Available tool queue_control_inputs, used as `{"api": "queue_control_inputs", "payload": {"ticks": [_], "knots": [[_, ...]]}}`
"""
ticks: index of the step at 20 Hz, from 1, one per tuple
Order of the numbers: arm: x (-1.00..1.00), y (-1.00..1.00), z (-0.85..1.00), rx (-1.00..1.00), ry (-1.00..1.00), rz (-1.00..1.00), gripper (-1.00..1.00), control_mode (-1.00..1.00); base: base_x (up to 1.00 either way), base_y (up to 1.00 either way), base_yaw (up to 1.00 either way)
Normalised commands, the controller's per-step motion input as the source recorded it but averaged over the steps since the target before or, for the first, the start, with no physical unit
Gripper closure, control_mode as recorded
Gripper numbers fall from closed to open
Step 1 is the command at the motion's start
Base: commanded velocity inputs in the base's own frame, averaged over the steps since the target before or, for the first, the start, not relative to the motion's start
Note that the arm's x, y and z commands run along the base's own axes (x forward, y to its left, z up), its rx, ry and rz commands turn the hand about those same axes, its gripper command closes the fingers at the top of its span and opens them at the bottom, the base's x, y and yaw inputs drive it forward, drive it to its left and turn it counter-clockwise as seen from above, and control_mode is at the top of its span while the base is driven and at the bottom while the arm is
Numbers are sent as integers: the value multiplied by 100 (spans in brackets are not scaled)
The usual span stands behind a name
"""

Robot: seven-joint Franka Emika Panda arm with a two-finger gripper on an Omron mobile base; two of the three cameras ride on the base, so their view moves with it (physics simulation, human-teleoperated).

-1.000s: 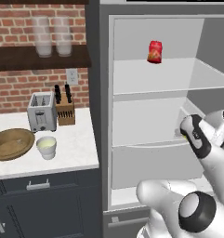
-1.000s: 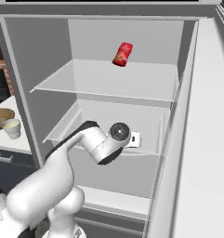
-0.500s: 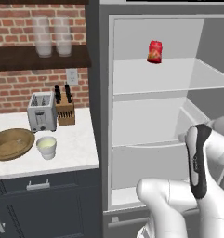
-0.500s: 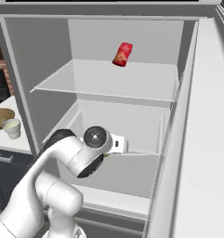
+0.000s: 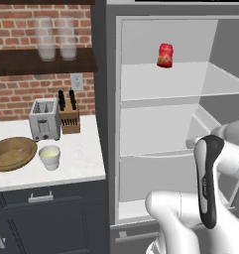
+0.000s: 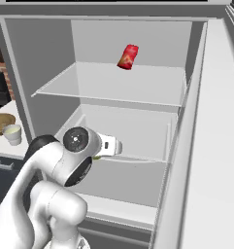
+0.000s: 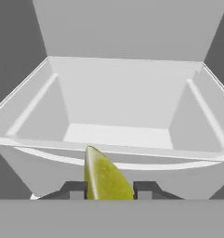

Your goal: Grab a lemon wedge from the fridge and one ice cube from the ice bowl, and put them in the glass of lemonade.

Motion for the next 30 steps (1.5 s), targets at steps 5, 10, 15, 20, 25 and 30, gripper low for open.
{"api": "queue_control_inputs", "payload": {"ticks": [5, 10, 15, 20, 25, 30], "knots": [[-26, 28, 5, -1, 0, 0, 100, -100, 0, 0, 0], [-51, 19, -16, -4, -3, 2, 100, 100, -18, 7, 1], [0, 0, 0, 0, 0, 0, 100, 100, -99, 39, 4], [0, 0, 0, 0, 0, 0, 100, 100, -95, 61, 2], [0, 0, 0, 0, 0, 0, 100, 100, -25, 96, -1], [0, 0, 0, 0, 0, 0, 100, 100, 5, 100, -7]]}}
